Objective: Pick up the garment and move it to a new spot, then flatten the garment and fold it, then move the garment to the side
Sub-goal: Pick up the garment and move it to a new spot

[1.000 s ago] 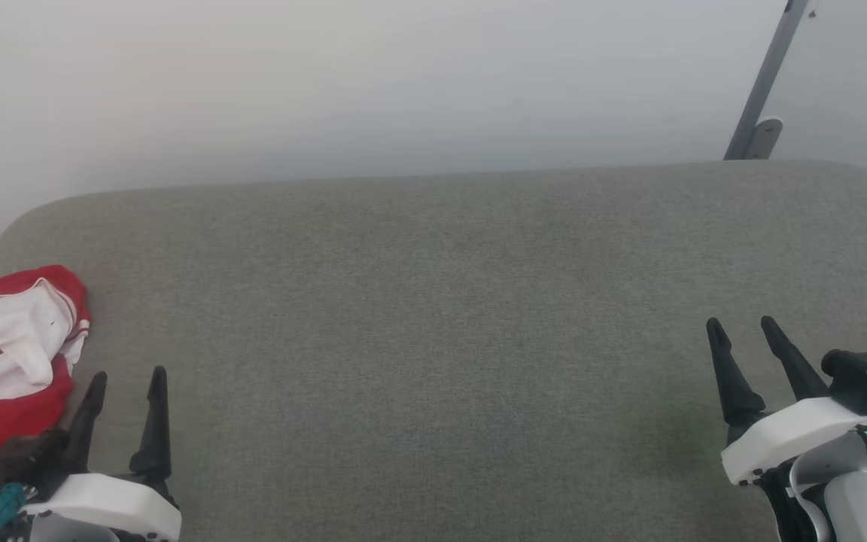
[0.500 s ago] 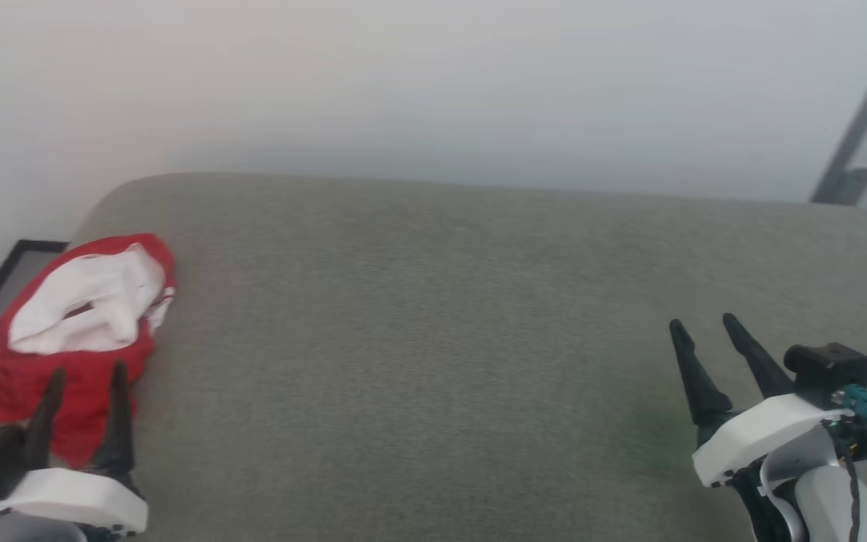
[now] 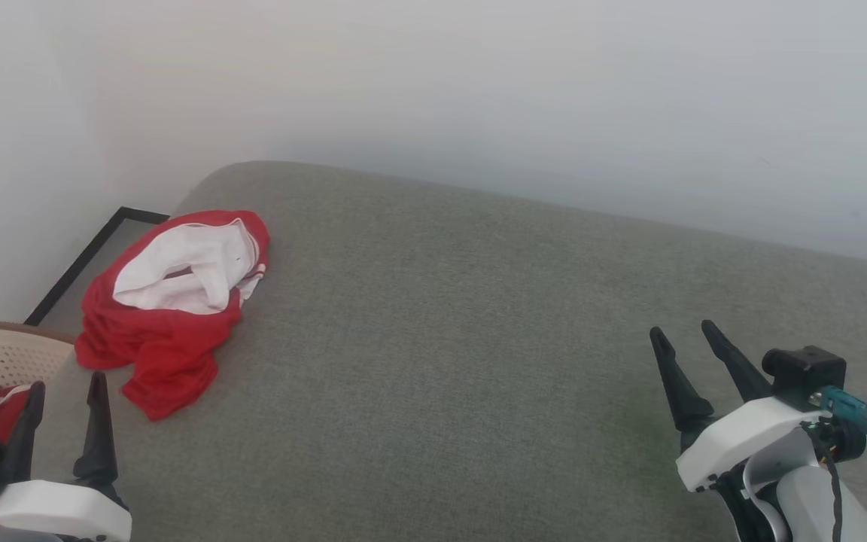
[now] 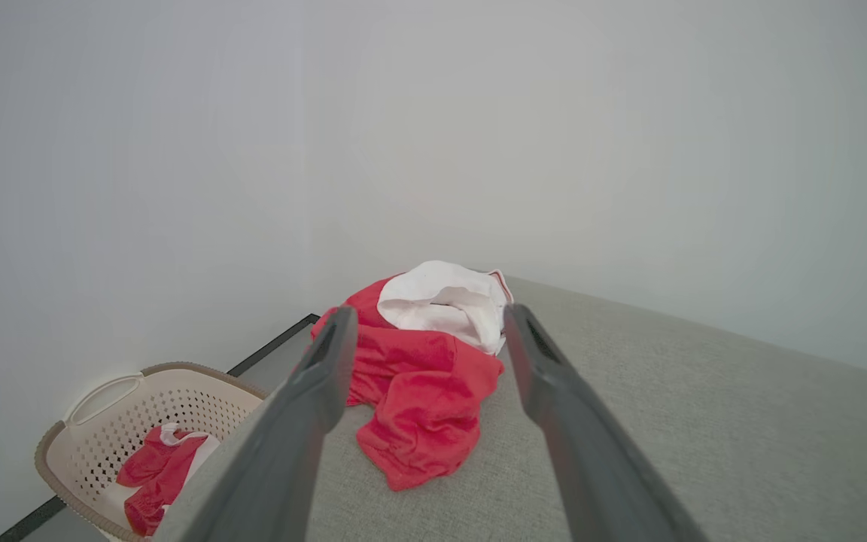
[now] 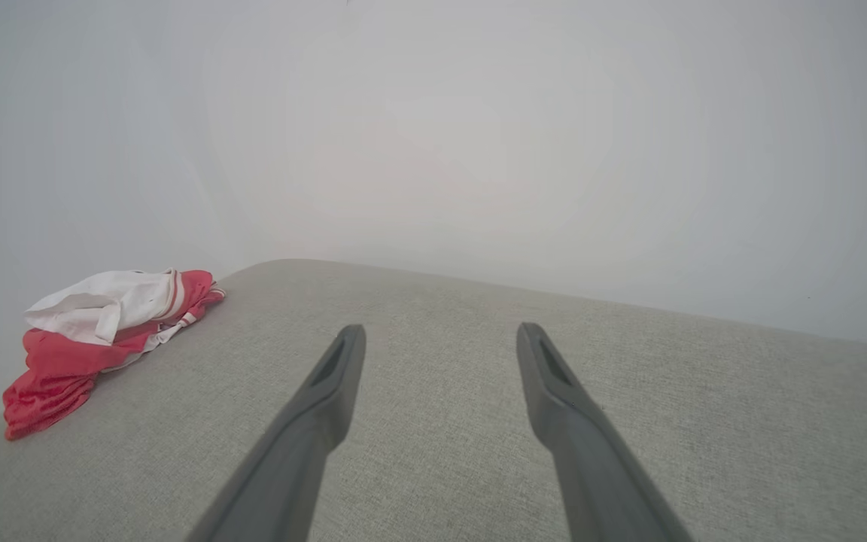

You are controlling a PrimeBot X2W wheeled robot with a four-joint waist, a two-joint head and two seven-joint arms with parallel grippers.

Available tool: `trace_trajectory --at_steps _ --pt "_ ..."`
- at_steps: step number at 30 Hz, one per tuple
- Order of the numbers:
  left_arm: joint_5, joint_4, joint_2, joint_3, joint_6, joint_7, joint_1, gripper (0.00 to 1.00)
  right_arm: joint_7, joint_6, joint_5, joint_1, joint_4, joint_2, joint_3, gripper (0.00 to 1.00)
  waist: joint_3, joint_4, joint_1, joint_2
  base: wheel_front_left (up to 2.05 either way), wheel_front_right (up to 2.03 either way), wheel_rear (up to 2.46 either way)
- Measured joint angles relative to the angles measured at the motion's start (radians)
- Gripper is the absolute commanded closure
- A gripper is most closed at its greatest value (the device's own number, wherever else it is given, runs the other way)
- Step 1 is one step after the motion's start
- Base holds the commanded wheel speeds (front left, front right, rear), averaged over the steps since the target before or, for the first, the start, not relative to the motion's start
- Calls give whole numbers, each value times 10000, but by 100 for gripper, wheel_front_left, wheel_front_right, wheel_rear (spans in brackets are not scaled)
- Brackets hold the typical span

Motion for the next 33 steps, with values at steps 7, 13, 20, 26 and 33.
trace_trajectory --at_steps 7,13,20,26,33 --pt "-102 -2 36 17 86 59 -17 0 -151 0 107 -83 192 -48 180 0 78 62 0 0 0 0 0" --pt "-182 69 232 35 173 322 -438 0 -205 0 194 -198 228 -207 242 0 250 -98 0 0 0 0 0" --pt "-330 612 786 8 155 1001 -1545 0 -144 0 176 -416 19 -384 226 0 703 -353 0 0 0 0 0" --pt "-380 1586 1446 -249 -27 1381 -3088 0 123 0 -46 -827 -527 -650 69 0 1512 -615 0 0 0 0 0" --pt "-625 3010 1824 -541 -136 1801 -4850 0 562 0 -303 -1252 -1283 -905 -52 0 2715 -952 0 0 0 0 0"
